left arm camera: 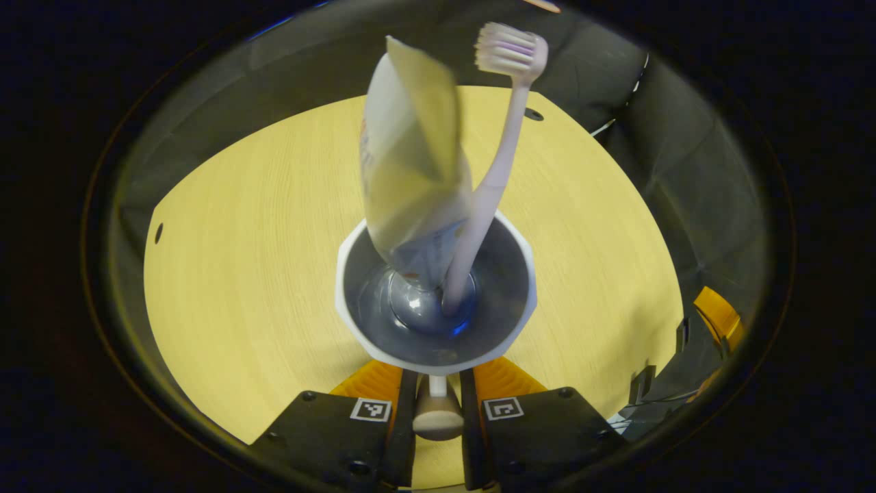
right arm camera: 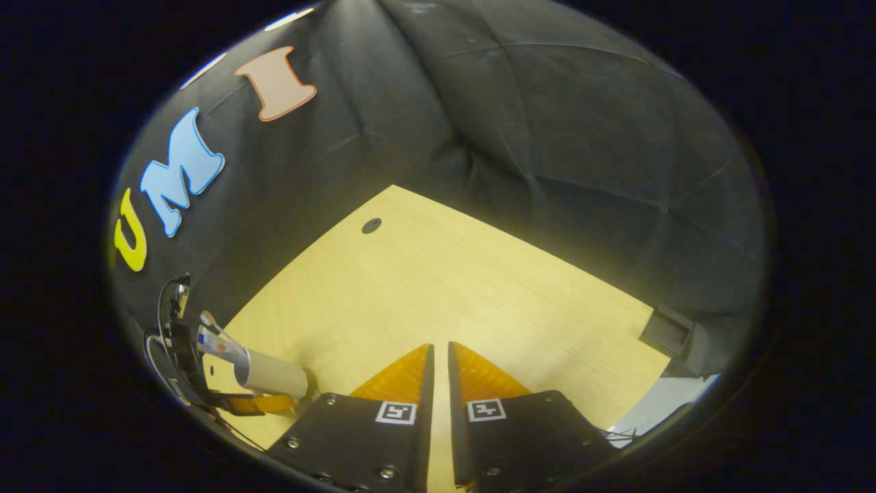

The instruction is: Put the toothbrush and toothpaste on the desktop into the cup, then pick up the cup and place it on the coaster on the desktop.

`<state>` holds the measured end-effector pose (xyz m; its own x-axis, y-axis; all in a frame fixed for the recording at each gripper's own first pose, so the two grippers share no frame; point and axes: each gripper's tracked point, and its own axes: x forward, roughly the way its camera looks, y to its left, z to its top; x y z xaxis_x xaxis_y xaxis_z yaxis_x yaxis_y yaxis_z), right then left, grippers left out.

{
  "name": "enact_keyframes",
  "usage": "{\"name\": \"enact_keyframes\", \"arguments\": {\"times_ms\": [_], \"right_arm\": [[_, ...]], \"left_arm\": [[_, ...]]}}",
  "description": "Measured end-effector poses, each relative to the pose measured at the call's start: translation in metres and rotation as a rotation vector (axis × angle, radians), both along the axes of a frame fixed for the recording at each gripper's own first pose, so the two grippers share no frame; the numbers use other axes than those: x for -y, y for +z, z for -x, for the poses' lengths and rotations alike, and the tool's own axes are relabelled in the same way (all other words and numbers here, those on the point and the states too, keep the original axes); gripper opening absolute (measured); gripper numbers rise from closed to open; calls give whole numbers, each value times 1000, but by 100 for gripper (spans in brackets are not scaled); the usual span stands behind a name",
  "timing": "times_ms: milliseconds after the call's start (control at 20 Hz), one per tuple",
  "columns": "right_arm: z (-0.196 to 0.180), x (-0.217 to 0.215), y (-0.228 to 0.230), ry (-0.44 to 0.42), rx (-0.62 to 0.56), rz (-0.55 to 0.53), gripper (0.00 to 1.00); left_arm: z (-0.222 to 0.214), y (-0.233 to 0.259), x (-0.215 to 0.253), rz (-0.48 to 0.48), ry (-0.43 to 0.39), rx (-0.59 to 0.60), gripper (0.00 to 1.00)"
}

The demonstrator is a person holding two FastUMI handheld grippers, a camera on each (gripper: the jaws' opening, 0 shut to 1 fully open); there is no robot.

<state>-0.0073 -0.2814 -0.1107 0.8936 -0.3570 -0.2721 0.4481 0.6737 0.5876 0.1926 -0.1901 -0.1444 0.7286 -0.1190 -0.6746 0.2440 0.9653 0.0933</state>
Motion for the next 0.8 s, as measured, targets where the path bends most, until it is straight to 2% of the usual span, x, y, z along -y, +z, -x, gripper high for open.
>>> {"name": "enact_keyframes", "arguments": {"times_ms": [150,200,250,500,800], "right_arm": [[-7,-2,-2,27,-5,10,13],[-10,-4,-2,38,-8,14,10],[-13,-6,-1,48,-9,18,13],[-20,-16,-1,88,-19,38,13],[-22,-17,-11,92,-40,29,13]], "left_arm": [[3,-7,-5,12,28,-10,35],[5,-9,-7,18,37,-13,35],[5,-12,-7,24,45,-20,35],[12,-20,-13,40,73,-31,34],[14,-30,-13,34,82,-37,35]]}}
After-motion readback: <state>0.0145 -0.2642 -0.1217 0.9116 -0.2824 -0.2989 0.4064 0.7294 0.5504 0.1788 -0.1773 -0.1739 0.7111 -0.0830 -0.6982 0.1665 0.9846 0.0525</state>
